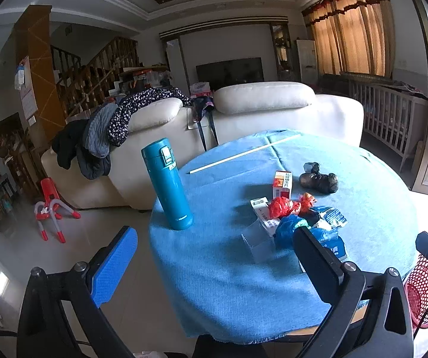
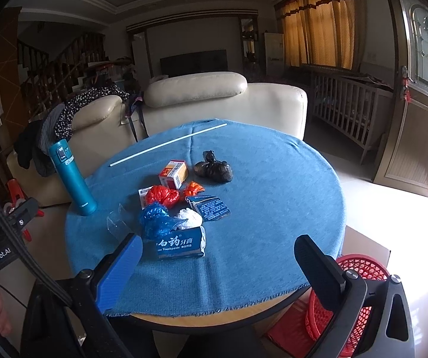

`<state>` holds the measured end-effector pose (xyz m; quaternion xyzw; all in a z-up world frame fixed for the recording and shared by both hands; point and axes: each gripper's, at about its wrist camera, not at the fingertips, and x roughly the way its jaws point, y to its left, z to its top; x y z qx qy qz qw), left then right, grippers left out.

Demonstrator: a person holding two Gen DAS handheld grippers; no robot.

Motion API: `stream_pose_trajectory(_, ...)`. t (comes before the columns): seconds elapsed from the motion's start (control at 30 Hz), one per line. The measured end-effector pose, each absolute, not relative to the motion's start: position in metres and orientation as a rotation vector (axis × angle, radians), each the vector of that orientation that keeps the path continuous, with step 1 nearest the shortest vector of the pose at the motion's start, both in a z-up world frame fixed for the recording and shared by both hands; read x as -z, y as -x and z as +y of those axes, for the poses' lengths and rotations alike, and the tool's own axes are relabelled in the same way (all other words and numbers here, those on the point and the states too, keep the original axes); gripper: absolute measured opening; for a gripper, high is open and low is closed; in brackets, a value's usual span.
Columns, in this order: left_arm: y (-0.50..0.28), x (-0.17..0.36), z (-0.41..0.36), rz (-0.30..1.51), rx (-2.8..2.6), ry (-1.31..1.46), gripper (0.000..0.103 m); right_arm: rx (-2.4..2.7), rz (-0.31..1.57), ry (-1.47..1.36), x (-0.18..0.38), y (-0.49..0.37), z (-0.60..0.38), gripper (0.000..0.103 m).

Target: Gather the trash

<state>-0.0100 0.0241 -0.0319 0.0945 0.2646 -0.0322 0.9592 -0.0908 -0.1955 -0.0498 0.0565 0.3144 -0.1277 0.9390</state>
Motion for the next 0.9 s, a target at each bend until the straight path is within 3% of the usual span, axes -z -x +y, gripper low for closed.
stream_pose_trajectory(0.37,-0.017,0.050,0.028,0.596,0.067,-0.184,0.103,0.237,0.689,-0.147,0.064,0.075,-0.203,0.103)
stream_pose_trajectory(0.67,-0.069,0.116,0.054,0.847,0.079,-0.129,0.103,0.031,0.775,-0.323,0.100,0.024,-0.231,0.102)
stream_pose_trajectory(0.9,-0.111,0.148,0.065,0.998,0.176,-0.010,0.103,-0.153,0.883,-0.334,0.132,-0.046,-0.219,0.071)
